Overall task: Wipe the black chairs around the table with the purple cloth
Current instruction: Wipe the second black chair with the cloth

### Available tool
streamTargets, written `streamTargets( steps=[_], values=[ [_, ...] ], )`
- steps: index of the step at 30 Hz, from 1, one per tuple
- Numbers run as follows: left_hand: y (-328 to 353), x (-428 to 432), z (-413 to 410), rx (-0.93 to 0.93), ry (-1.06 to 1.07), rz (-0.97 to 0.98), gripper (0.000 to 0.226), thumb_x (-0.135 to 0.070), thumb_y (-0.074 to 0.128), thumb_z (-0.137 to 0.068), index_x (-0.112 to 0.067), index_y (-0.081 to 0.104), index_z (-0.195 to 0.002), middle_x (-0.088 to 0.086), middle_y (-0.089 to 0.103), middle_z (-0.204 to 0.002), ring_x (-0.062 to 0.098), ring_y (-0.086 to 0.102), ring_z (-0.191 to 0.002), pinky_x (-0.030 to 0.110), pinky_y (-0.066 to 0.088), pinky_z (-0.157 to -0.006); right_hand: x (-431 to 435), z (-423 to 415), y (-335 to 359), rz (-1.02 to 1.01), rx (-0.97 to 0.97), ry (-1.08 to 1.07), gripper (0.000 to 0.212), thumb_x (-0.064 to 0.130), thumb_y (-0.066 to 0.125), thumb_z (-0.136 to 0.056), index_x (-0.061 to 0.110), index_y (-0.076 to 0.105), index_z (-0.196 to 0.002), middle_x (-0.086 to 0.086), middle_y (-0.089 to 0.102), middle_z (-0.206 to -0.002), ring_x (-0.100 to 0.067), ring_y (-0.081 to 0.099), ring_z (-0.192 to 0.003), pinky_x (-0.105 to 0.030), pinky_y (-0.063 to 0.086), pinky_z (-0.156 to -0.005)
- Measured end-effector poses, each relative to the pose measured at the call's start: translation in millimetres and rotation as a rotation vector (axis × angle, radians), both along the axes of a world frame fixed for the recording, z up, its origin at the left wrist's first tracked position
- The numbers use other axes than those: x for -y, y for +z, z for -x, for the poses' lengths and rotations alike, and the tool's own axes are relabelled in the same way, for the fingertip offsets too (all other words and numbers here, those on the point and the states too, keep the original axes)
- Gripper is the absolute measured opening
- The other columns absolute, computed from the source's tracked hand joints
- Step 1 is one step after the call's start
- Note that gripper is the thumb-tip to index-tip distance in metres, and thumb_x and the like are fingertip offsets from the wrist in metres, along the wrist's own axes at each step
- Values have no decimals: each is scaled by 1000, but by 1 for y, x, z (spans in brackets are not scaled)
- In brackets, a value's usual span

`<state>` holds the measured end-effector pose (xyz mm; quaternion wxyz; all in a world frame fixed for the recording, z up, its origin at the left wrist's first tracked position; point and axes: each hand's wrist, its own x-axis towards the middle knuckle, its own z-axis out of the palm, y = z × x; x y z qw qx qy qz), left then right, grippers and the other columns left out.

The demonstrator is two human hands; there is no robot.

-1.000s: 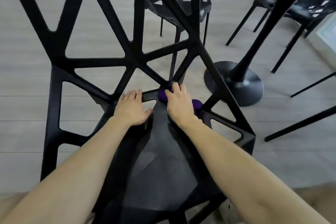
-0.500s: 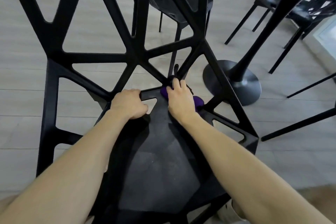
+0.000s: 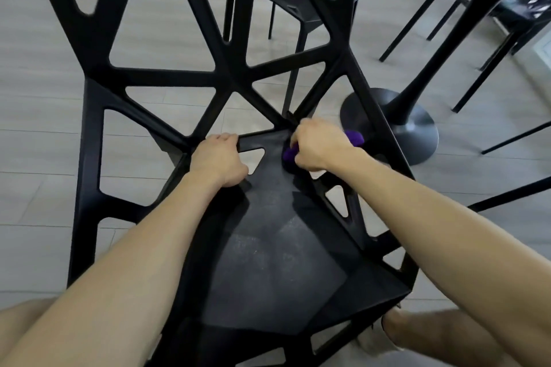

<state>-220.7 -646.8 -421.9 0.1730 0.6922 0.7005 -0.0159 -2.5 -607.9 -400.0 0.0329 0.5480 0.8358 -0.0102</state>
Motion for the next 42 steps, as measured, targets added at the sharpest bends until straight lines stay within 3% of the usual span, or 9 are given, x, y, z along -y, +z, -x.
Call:
streamTargets(
  steps=[5,11,16,21,24,28,35,39,42],
  values=[
    [-11,-3,9,8,-8,-16,79,-24,67,-84,-15,43,-159,3,50,-161,28,44,-148,42,41,-121,15,16,-37,-54,-155,29,58,18,60,-92,23,57,-150,-9,52,-139,-34,48,-118,-48,51,-102],
    [-8,2,15,130,39,11,84,-13,62,-84,-22,38,-164,-1,42,-166,21,33,-155,42,39,-122,26,4,-45,-96,-186,-13,55,21,57,-96,22,57,-150,-10,54,-137,-35,49,-119,-47,48,-106],
    [-14,-4,28,166,58,13,78,-23,47,-64,-40,50,-141,1,62,-136,29,59,-129,48,57,-98,22,68,-53,-15,-223,87,63,21,60,-90,26,53,-152,-8,53,-138,-35,48,-123,-48,51,-102],
    [-12,-2,25,195,55,-5,59,-10,49,-69,-28,60,-123,1,63,-119,33,64,-108,44,59,-83,13,-8,-40,-111,-112,-101,61,22,60,-88,29,57,-148,-7,55,-134,-35,49,-120,-49,50,-97],
    [-15,0,24,216,58,-2,71,-13,53,-71,-32,54,-139,4,60,-134,30,60,-123,44,57,-93,11,13,-46,-94,-195,-140,58,18,60,-86,25,63,-143,-10,57,-129,-37,50,-116,-48,48,-102],
    [-12,-2,26,222,60,23,69,-22,50,-70,-36,54,-139,3,61,-134,27,56,-131,46,56,-98,24,67,-61,38,-317,136,62,16,58,-86,28,62,-146,-5,57,-133,-34,49,-121,-48,47,-106],
    [-17,-2,25,219,74,12,88,-8,54,-78,-32,38,-162,6,44,-159,30,50,-143,47,49,-113,36,17,-61,-97,-292,-16,64,12,60,-81,27,64,-143,-2,61,-134,-34,50,-124,-54,48,-100],
    [-19,-1,26,217,54,1,86,-7,57,-81,-30,37,-162,6,44,-160,30,48,-145,48,49,-114,128,-10,-68,37,-341,244,65,16,40,-86,30,65,-144,3,60,-137,-27,52,-126,-43,45,-106],
    [-23,0,23,191,17,-16,86,-7,61,-83,-26,35,-162,2,42,-164,23,36,-153,47,45,-118,96,-23,-65,-60,-234,187,64,16,40,-86,27,64,-144,0,62,-133,-30,54,-123,-46,48,-99]
  ],
)
